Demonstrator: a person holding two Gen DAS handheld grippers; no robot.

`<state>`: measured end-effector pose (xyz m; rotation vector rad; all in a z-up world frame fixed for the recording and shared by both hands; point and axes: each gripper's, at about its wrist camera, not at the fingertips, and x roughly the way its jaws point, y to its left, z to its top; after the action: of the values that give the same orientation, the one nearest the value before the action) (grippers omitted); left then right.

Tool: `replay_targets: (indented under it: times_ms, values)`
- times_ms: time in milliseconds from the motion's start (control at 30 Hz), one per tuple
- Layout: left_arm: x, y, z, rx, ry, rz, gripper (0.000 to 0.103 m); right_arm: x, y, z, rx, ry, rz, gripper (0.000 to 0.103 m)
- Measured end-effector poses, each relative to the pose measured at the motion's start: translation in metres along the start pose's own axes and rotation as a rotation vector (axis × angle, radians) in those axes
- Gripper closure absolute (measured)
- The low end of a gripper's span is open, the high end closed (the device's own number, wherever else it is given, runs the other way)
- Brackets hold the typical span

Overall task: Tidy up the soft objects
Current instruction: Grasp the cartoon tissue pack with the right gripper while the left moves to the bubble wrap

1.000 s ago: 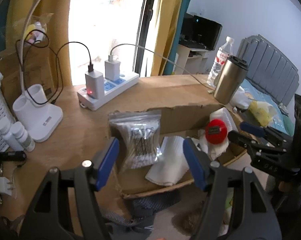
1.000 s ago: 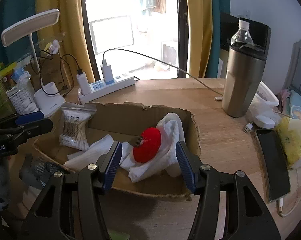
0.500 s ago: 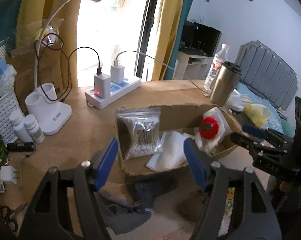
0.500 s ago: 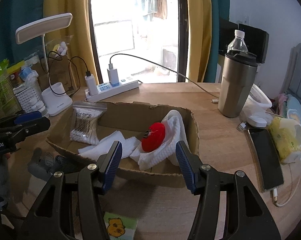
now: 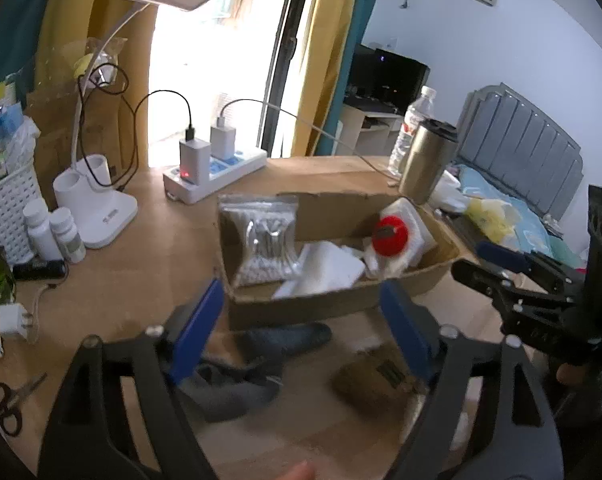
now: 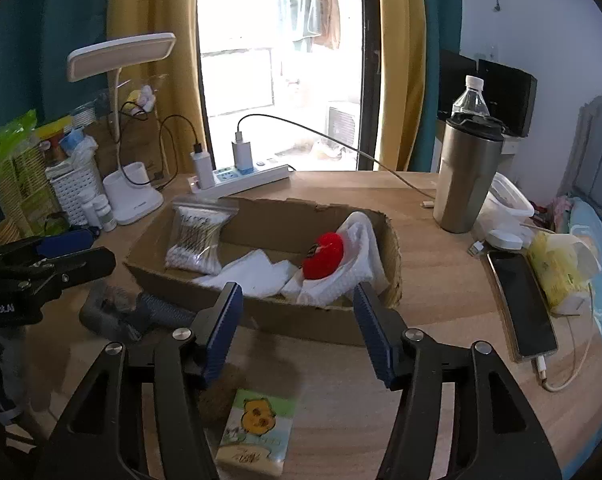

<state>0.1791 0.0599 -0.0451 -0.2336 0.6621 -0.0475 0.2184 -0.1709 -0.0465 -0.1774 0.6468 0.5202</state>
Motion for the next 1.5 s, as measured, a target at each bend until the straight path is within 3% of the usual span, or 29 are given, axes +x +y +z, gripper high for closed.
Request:
replay_targets:
  times_ms: [767,1500]
  values:
    - [-0.022,-0.002,-0.045,-0.015,0.012,-0.023,0.018,-0.019,0.022,-0.041,-0.019,0.031,-0.007,0.038]
    - [-0.012,-0.009,-0.092,-0.026,0.079,-0.004,0.018,0.014,0.023,-0.086,-0.021,0.162,0.032,0.038]
